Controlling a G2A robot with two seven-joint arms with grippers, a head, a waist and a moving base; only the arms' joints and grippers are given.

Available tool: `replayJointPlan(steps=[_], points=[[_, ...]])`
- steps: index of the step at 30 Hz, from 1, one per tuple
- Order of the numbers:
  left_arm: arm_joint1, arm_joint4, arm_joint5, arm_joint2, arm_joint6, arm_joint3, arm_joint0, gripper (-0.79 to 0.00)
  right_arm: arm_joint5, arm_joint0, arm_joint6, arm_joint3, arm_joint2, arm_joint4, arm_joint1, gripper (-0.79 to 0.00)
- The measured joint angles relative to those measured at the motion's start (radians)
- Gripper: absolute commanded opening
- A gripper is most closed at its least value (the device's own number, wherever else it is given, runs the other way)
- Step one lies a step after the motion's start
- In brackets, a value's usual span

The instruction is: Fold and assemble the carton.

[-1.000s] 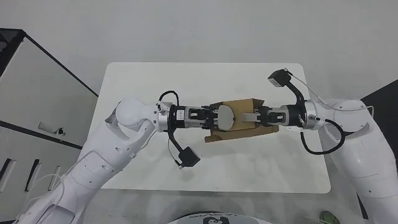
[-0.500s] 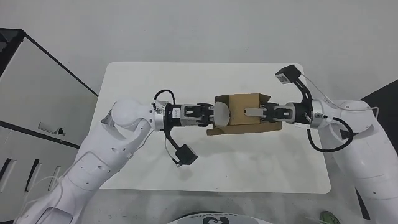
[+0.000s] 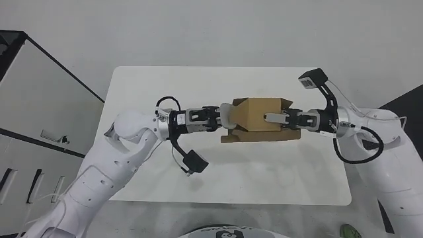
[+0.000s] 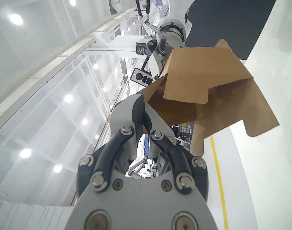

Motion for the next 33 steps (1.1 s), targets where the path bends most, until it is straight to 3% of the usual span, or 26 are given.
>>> replayJointPlan(steps=[10, 26, 29, 33], points=[[0.008, 0.042, -0.018, -0.004, 0.008, -0.013, 0.011, -0.785, 0.002, -0.016, -0.014, -0.011, 0.009, 0.022, 0.0, -0.785], [0.008, -0.02, -0.025, -0.033, -0.087, -0.017, 0.038, -0.785, 0.011, -0.037, -0.03, -0.009, 0.036, 0.013, 0.002, -0.785], [0.009, -0.066, -0.089, -0.057, -0.156, -0.007, 0.052, -0.785, 0.011, -0.037, -0.03, -0.009, 0.036, 0.013, 0.002, -0.785], [0.007, -0.305, -0.255, -0.123, -0.342, -0.06, 0.112, -0.785, 0.011, -0.037, -0.03, -0.009, 0.036, 0.013, 0.002, -0.785]])
